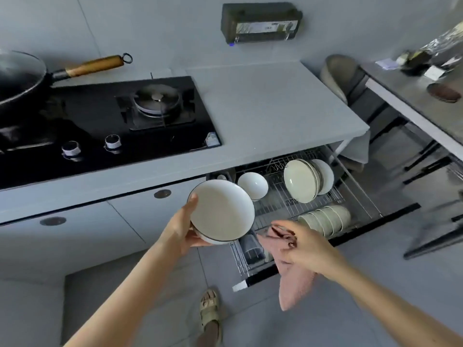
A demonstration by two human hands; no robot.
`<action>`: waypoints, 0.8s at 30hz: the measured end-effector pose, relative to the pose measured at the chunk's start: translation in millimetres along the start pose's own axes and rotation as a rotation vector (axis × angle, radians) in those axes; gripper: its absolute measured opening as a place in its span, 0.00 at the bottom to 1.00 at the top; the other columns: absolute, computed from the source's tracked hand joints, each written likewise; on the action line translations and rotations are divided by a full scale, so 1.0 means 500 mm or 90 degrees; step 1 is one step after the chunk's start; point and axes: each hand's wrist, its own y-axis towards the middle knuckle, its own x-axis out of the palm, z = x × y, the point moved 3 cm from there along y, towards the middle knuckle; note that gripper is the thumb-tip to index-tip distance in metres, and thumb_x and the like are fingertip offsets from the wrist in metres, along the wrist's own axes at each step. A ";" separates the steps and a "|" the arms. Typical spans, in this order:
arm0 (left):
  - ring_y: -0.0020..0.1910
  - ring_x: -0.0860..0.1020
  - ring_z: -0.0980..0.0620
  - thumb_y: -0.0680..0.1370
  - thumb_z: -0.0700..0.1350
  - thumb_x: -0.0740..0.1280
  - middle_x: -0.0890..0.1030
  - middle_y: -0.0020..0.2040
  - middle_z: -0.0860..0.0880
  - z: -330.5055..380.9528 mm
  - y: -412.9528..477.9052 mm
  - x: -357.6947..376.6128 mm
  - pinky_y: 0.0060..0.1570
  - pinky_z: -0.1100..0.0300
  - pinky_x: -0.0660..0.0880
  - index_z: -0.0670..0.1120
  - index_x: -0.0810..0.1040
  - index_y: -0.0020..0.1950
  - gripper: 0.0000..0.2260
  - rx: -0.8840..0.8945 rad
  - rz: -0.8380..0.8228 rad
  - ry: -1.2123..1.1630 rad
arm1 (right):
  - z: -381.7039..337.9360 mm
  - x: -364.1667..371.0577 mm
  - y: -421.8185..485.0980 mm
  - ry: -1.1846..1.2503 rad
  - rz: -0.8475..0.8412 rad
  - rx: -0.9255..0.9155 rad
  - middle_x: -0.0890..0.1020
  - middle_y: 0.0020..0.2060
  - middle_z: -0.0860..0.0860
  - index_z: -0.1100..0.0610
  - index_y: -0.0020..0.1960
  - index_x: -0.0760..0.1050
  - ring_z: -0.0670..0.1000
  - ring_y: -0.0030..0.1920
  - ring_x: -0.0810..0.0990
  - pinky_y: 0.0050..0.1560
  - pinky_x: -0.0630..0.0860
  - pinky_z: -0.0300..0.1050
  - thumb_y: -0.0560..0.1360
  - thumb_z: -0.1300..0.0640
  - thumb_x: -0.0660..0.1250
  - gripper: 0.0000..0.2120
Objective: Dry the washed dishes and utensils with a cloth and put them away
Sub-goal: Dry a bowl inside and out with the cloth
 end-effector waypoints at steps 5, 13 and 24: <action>0.52 0.79 0.38 0.72 0.63 0.66 0.78 0.55 0.42 -0.004 0.116 0.150 0.40 0.39 0.80 0.47 0.73 0.65 0.28 -0.004 -0.115 0.012 | 0.039 -0.034 0.156 0.191 -0.060 0.092 0.80 0.53 0.36 0.39 0.63 0.72 0.44 0.57 0.78 0.64 0.72 0.51 0.63 0.27 0.67 0.32; 0.59 0.74 0.35 0.81 0.46 0.61 0.73 0.64 0.37 -0.066 0.314 0.299 0.56 0.31 0.71 0.41 0.67 0.68 0.17 -0.136 -0.103 -0.055 | 0.175 -0.107 0.377 0.115 0.065 0.145 0.80 0.33 0.44 0.50 0.44 0.78 0.48 0.35 0.78 0.35 0.69 0.43 0.73 0.59 0.65 0.06; 0.47 0.78 0.40 0.80 0.34 0.57 0.74 0.56 0.40 -0.086 0.578 0.377 0.40 0.43 0.81 0.39 0.63 0.69 0.17 -0.176 0.087 0.008 | 0.309 -0.101 0.709 -0.021 0.014 0.117 0.76 0.29 0.48 0.54 0.32 0.70 0.53 0.33 0.74 0.28 0.63 0.41 0.72 0.59 0.64 0.11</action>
